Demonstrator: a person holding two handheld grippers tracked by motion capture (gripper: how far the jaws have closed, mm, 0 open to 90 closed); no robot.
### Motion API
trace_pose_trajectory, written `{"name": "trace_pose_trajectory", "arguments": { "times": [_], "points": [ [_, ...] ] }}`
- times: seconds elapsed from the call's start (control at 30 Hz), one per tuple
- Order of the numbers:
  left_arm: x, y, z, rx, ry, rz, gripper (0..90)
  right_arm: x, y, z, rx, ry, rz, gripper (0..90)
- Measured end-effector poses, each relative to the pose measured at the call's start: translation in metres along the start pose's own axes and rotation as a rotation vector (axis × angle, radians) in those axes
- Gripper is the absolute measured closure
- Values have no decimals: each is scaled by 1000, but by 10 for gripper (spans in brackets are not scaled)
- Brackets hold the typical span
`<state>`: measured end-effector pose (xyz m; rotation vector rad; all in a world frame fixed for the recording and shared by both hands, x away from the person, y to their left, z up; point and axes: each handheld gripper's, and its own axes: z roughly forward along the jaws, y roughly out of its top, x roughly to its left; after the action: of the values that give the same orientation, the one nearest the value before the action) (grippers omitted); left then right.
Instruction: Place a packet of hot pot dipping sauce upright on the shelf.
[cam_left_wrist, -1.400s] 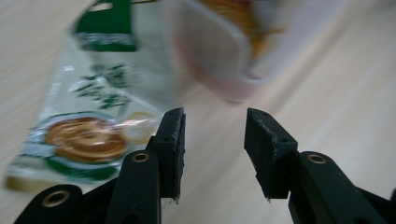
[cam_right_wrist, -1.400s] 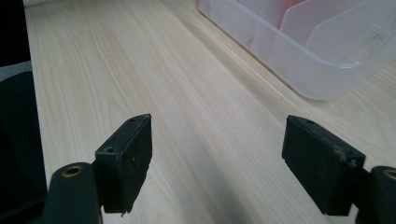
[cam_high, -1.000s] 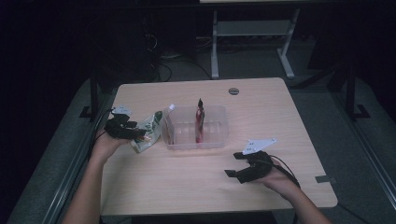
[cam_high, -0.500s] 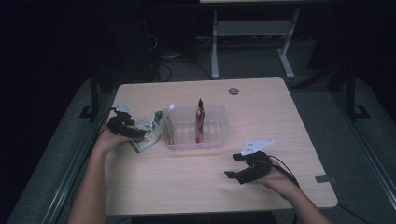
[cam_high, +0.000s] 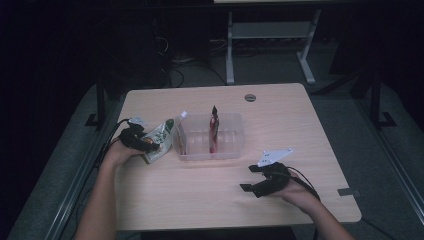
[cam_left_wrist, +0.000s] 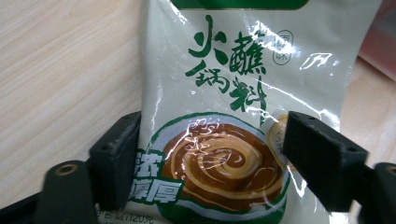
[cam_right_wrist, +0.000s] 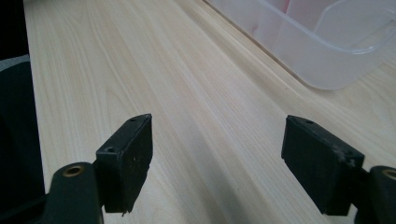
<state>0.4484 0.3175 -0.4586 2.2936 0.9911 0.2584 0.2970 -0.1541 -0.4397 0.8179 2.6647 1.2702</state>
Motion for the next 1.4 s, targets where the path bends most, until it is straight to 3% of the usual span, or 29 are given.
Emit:
{"name": "trace_pose_trajectory", "arguments": {
  "times": [0.23,0.43,0.5,0.7,1.1,1.27,1.4],
  "points": [
    [5,-6,-5,-26,-2,-16,364,-1,0,1,2,-2,6,246],
    [9,-9,-9,-30,10,-32,536,-1,0,3,8,2,7,247],
    [10,-10,-9,-33,20,-37,635,-1,0,3,6,2,10,247],
    [11,-11,-12,-40,18,-47,753,-2,-1,3,6,1,9,248],
    [11,-9,-13,-38,17,-85,882,-2,-1,4,11,1,12,249],
    [14,-10,-17,-42,38,-111,897,-3,-1,3,12,-3,11,250],
    [15,-11,-25,-33,51,-110,897,-4,-2,1,5,-5,14,250]
  ]
}}
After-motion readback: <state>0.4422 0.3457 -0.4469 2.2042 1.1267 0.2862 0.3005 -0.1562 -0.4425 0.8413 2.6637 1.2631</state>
